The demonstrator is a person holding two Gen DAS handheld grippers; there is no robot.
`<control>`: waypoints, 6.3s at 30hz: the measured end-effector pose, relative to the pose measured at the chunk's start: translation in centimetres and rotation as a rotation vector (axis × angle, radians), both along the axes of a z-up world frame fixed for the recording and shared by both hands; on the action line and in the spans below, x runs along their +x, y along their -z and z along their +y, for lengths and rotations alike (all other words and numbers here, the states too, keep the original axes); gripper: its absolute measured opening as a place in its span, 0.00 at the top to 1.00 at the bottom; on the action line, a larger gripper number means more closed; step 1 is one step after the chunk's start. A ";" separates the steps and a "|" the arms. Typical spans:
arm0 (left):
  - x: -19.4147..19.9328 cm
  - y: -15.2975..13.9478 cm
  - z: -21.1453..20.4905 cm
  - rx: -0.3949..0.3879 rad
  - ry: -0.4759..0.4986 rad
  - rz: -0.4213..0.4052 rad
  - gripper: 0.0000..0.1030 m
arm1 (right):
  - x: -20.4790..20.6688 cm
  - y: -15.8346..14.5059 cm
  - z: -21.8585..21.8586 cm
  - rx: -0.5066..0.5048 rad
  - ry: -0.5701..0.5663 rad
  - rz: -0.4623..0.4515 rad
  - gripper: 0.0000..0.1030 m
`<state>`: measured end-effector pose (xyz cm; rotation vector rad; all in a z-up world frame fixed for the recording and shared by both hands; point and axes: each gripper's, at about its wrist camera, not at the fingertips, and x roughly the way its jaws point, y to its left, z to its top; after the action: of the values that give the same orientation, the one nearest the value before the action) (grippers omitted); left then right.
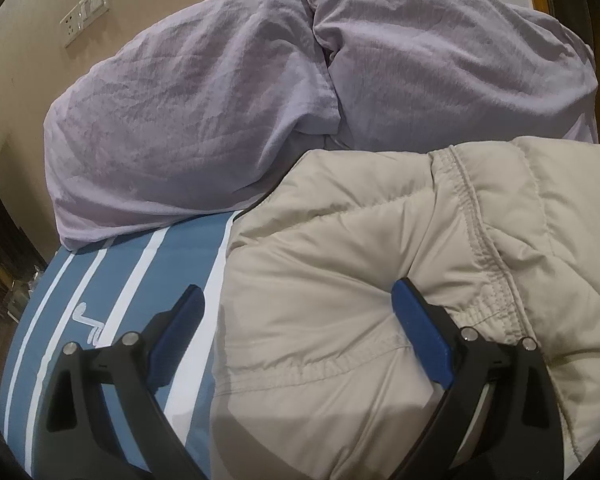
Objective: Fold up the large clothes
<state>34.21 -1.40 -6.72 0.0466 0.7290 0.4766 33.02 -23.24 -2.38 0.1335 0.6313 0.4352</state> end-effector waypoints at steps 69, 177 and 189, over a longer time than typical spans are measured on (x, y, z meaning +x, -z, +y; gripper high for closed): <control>4.6 -0.6 0.4 -0.095 -0.014 -0.012 0.02 | 12.2 7.0 4.8 -0.144 0.210 0.207 0.23; -5.0 1.8 10.3 -0.856 0.195 -0.052 0.10 | 7.7 10.9 -1.1 0.502 -0.205 0.556 0.27; -6.0 -3.0 15.0 -0.722 0.117 -0.103 0.36 | 8.1 8.9 5.4 0.497 -0.303 0.523 0.47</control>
<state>28.19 13.62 -3.76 -0.6042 0.7570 0.0827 41.09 -17.85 -11.29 0.6454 1.0542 0.8607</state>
